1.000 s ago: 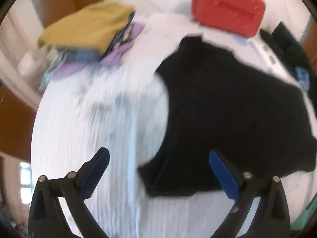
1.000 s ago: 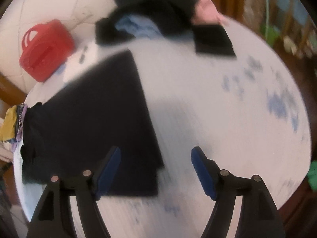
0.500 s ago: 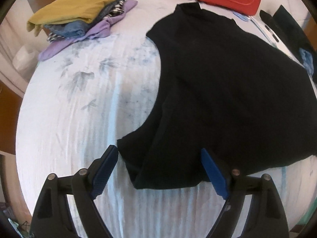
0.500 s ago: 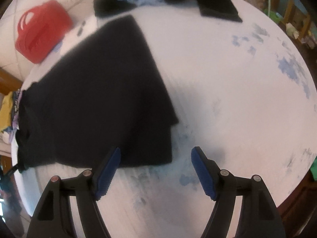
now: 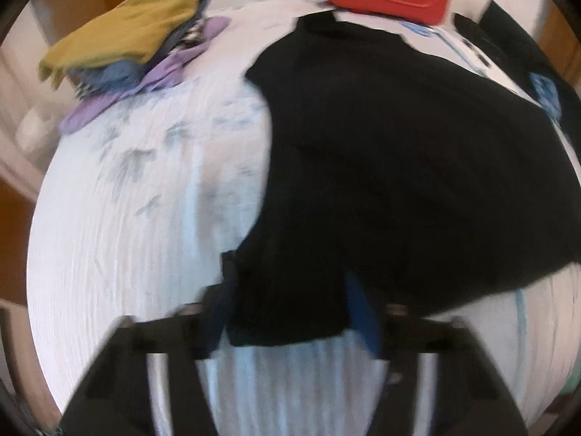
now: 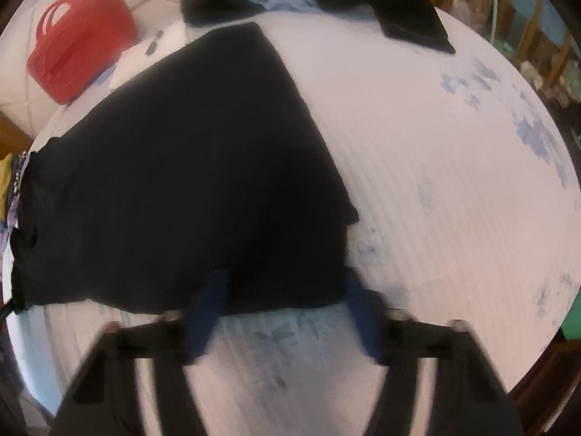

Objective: Fold clothes

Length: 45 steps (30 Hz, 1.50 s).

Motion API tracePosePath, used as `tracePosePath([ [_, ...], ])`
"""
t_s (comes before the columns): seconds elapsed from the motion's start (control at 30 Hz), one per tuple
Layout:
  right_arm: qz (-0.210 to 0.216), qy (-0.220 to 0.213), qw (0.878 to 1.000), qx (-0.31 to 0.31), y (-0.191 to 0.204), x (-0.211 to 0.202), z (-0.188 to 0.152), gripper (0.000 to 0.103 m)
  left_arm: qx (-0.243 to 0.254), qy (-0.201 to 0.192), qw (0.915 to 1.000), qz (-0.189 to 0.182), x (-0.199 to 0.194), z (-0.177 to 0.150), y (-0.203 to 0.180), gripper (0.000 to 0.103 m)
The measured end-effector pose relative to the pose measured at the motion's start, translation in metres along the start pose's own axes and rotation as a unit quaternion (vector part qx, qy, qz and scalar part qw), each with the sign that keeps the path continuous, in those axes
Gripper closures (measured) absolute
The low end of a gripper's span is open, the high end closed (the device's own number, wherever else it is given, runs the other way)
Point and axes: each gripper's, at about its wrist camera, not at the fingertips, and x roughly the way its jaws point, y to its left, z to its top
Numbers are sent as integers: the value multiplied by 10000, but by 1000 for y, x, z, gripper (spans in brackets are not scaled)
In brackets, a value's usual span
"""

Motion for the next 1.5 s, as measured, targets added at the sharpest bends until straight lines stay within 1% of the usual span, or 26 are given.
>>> tracePosePath([
  [0.03,-70,24,9999,-82,3,1,0,86,8,29,10000,-72,0,1,-2,75],
  [0.07,-139,49,9998,-164,6,2,0,89,30,75,9999,-90,-1,2,-5,86],
  [0.1,-196,66,9995,-240,10,3,0,92,26,99,9999,-75,-2,4,-5,91],
  [0.23,-349,-86,9989,-314,7,-11,3,94,-188,118,9996,-173,-15,5,12,93],
  [0.3,-364,-162,9990,-194,-6,-22,8,94,-242,187,9995,-73,-20,2,26,93],
  [0.37,-388,-214,9990,-95,-17,-31,13,94,-335,331,9989,-38,-14,-2,39,93],
  [0.5,-588,71,9981,-172,-19,-14,20,93,-538,470,9966,-399,-12,-3,46,93],
  [0.57,-562,74,9984,-5,-27,-19,20,79,-579,432,9963,-473,-26,0,46,93],
  [0.6,-549,76,9984,78,-30,-21,20,76,-518,331,9972,-426,-37,3,46,93],
  [0.63,-527,54,9985,151,-33,-24,21,74,-526,274,9973,-431,-43,7,47,92],
  [0.7,-442,-106,9987,229,-36,-38,25,74,-544,163,9974,-441,-55,17,50,92],
  [0.77,-377,-222,9989,175,-32,-46,35,73,-682,123,9961,-552,-58,35,54,92],
  [0.83,-195,-290,9993,140,-25,-48,47,71,-773,228,9945,-675,-49,59,53,92],
  [0.9,1,-310,9995,106,-15,-44,64,60,-774,270,9945,-657,-39,83,49,92],
  [0.93,99,-320,9994,89,-10,-42,73,49,-728,278,9948,-652,-37,93,45,92],
  [0.97,197,-330,9992,71,-5,-40,81,41,-655,262,9955,-630,-33,108,41,92],
  [1.03,312,-352,9989,53,4,-35,100,39,-594,251,9957,-664,-24,135,35,91],
  [1.07,334,-370,9987,48,8,-32,111,38,-595,284,9952,-720,-18,151,33,80],
  [1.1,336,-379,9987,42,11,-29,121,38,-595,308,9948,-772,-12,166,31,51],
  [1.13,327,-382,9987,33,14,-27,130,38,-607,323,9943,-821,-5,181,30,32],
  [1.17,318,-385,9987,25,17,-26,139,38,-618,336,9937,-870,1,196,28,4],
  [1.2,310,-387,9988,12,20,-23,149,37,-632,306,9935,-898,6,208,25,1],
  [1.27,294,-386,9988,-45,27,-15,170,37,-583,273,9945,-828,18,234,16,1],
  [1.43,253,-345,9990,-110,40,7,218,37,-513,321,9961,-644,58,281,3,1],
  [1.47,245,-322,9991,-90,41,13,227,37,-472,375,9965,-571,68,289,1,4],
  [1.5,234,-293,9993,-59,41,20,237,37,-423,415,9969,-510,76,294,0,9],
])
